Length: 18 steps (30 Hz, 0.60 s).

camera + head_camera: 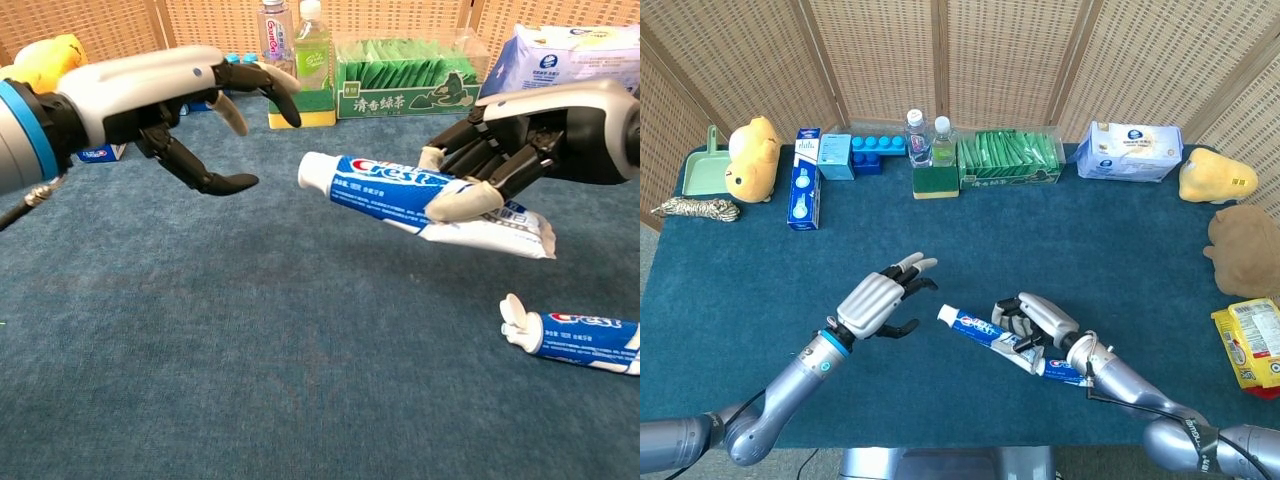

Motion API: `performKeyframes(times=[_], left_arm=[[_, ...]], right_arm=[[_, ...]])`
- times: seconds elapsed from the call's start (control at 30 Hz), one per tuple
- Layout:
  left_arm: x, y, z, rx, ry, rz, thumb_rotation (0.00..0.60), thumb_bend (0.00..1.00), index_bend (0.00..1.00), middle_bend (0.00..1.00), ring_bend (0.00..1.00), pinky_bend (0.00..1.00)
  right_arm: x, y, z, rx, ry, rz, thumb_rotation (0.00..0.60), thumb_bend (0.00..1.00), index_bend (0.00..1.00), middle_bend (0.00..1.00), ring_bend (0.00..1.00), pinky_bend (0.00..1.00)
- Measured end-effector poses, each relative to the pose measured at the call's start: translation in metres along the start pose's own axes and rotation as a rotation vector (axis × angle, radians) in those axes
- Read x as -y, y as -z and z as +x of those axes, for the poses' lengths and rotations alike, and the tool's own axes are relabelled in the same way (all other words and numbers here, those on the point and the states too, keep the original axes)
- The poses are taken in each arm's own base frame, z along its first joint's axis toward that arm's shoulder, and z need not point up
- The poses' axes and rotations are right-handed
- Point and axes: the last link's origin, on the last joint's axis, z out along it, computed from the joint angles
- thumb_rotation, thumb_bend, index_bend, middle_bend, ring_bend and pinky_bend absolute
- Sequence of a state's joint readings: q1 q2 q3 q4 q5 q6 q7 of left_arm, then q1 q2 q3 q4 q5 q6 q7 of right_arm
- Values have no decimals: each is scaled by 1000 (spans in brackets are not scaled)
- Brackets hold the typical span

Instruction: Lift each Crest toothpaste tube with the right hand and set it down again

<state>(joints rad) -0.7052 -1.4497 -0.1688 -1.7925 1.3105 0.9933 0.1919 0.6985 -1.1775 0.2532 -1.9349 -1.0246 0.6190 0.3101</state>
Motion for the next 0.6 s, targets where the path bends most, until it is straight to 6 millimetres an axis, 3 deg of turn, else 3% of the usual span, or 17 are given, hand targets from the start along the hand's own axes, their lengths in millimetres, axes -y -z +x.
performKeyframes(times=[0.6], left_arm=[[-10,-8,-12,-7,22,-46,600,307,294,114,19,222]], right_arm=[[5,-2,-1,86,-146,-17,600,463,902,755,744,785]])
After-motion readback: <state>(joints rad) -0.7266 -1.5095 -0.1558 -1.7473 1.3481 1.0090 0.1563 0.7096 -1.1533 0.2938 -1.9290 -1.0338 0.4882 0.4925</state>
